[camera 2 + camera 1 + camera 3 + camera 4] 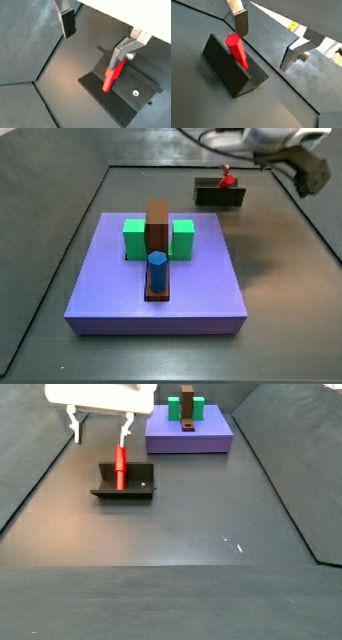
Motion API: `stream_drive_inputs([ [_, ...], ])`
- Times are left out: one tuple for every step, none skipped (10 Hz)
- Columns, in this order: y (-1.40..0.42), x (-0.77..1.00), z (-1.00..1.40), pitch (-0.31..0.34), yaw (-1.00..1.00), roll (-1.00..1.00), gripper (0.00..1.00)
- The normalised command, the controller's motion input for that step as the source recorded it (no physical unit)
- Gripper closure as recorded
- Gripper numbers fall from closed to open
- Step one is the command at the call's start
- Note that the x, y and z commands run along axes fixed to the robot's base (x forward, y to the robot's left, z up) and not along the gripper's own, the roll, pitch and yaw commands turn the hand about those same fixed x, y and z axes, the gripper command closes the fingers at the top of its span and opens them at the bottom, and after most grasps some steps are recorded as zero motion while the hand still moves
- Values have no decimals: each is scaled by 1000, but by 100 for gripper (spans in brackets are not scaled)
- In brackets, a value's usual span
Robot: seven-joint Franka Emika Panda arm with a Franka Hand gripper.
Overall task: Pick up the red object. Move up. Place the red object on the fixture. Regrasp the red object. Move to above the board. Insert the red object.
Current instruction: Regrasp the red object.
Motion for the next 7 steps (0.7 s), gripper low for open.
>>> stream_drive_inputs([
  [-23,-37,-277,26,0,329,0],
  [-6,-80,-231,0,0,283,0],
  [-17,-51,-57,31,0,209,0],
  [0,-91,-63,23,0,229,0],
  [0,-109,-80,63,6,406,0],
  [-77,-103,0,137,183,580,0],
  [-134,-49,0,109,240,637,0],
])
